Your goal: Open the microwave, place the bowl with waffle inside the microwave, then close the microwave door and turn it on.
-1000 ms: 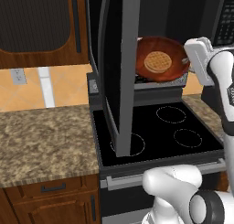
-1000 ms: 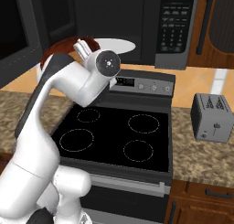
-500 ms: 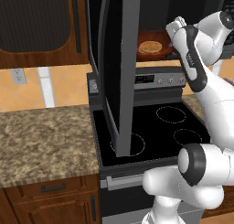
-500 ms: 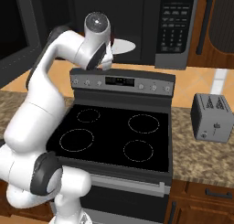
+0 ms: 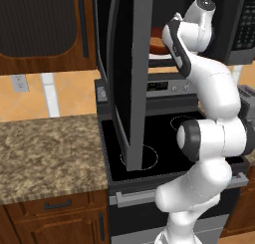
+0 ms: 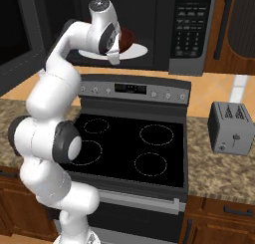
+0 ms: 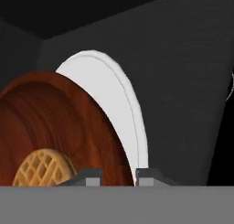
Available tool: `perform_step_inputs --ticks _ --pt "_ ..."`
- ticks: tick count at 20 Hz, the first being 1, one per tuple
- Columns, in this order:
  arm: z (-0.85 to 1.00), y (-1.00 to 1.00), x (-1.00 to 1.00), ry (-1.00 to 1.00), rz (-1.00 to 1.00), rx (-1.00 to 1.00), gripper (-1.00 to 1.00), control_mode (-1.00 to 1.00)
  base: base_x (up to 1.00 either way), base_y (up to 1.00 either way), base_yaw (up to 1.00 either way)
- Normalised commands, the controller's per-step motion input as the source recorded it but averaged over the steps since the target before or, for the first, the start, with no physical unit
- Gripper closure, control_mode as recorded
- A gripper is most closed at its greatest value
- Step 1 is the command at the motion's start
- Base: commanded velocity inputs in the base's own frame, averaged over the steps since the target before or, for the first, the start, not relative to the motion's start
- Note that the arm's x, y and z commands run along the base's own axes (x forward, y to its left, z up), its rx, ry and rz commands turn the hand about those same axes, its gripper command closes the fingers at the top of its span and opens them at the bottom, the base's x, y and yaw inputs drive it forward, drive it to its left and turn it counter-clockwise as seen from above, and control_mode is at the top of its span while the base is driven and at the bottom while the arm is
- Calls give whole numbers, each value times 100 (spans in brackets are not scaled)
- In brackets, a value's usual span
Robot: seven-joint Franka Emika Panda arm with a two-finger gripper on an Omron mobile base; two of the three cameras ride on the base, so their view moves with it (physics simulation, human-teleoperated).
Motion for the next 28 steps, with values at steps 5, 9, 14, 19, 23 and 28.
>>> perform_step_inputs --ticks 5,9,14,19,23,28 --pt "0 0 -58 -6 -1 0 -100 -100 0 0 0" --pt "0 0 -100 -23 14 0 -100 -100 0 0 0" --pt "-2 0 -100 -26 37 -7 -100 -100 0 0 0" --pt "2 0 -100 -29 46 -43 -100 -100 0 0 0" --pt "0 0 -100 -30 54 -73 -100 -100 0 0 0" --pt "0 0 -100 -27 56 -79 -100 -100 0 0 0"
